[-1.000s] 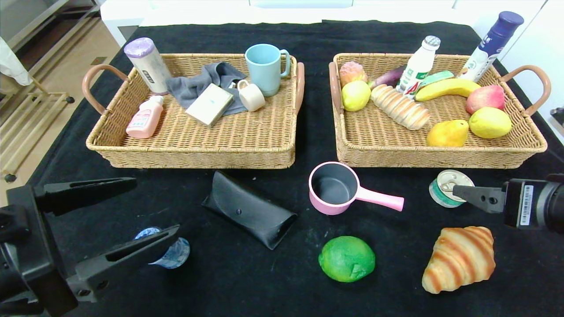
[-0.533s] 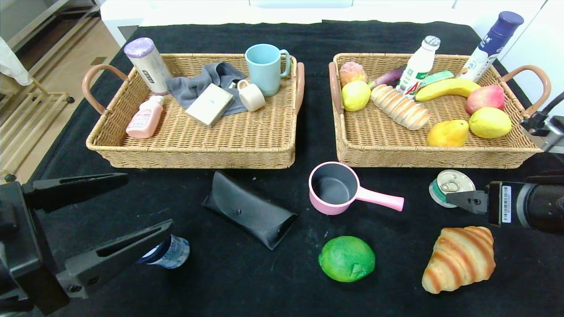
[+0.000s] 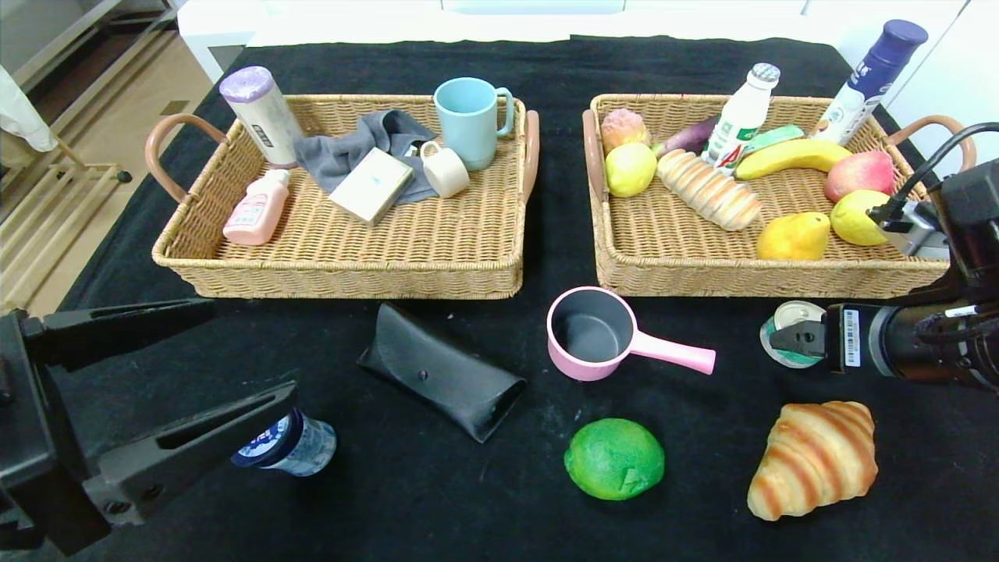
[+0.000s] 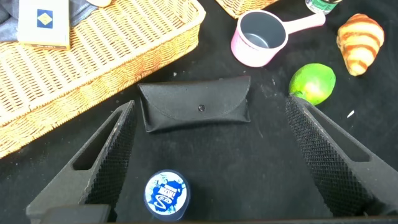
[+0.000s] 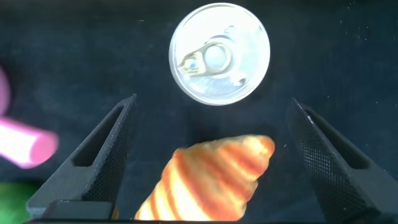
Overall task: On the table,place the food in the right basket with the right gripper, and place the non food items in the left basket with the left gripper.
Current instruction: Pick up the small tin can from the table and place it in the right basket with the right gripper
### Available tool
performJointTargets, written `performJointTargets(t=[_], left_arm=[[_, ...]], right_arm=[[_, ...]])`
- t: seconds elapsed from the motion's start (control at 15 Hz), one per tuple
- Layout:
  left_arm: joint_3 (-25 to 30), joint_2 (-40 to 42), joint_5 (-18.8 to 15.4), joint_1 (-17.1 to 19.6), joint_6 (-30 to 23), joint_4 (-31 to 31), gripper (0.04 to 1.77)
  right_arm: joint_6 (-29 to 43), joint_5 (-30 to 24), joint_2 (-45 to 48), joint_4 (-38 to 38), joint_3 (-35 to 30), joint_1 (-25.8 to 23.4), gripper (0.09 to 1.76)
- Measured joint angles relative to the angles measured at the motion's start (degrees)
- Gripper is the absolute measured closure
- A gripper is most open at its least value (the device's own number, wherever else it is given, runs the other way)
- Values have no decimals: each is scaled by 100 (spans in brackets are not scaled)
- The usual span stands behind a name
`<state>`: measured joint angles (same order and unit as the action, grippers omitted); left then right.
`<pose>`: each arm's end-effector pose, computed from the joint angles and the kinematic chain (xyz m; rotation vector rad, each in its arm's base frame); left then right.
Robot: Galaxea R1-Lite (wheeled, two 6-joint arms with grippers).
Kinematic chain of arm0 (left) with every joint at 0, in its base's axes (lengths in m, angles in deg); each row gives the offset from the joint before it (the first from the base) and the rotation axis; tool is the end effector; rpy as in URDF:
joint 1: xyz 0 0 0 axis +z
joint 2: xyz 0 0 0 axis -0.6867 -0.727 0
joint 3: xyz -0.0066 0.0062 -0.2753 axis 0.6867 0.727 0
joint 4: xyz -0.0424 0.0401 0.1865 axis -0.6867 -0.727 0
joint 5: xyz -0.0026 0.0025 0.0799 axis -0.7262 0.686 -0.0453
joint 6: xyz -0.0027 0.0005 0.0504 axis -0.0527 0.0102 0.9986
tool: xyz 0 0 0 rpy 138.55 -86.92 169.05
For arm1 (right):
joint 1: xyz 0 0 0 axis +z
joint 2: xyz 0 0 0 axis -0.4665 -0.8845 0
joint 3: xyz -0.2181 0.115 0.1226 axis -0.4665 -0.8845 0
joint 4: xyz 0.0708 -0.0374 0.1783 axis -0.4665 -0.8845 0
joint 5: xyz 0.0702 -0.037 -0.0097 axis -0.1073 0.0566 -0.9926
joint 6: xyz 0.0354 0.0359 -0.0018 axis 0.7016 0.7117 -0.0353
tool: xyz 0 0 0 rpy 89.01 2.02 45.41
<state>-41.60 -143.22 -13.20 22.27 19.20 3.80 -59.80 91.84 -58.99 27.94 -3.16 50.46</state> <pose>0.1494 -0.0715 0.2338 0.1759 0.0368 -0.6335 0.2547 0.0887 0.2029 0.1244 0.6708 -0.0672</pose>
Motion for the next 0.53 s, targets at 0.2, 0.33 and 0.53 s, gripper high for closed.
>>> performJointTargets(t=[0.2, 0.33, 0.53], left_arm=[[0, 45, -2, 0, 9, -6, 9], [6, 61, -9, 0, 10, -17, 9], [15, 65, -9, -6, 15, -33, 9]], right_arm=[[-11, -262, -160, 16, 69, -210, 14], [-22, -280, -240, 35, 130, -271, 14], [-24, -276, -389, 60, 188, -293, 14]])
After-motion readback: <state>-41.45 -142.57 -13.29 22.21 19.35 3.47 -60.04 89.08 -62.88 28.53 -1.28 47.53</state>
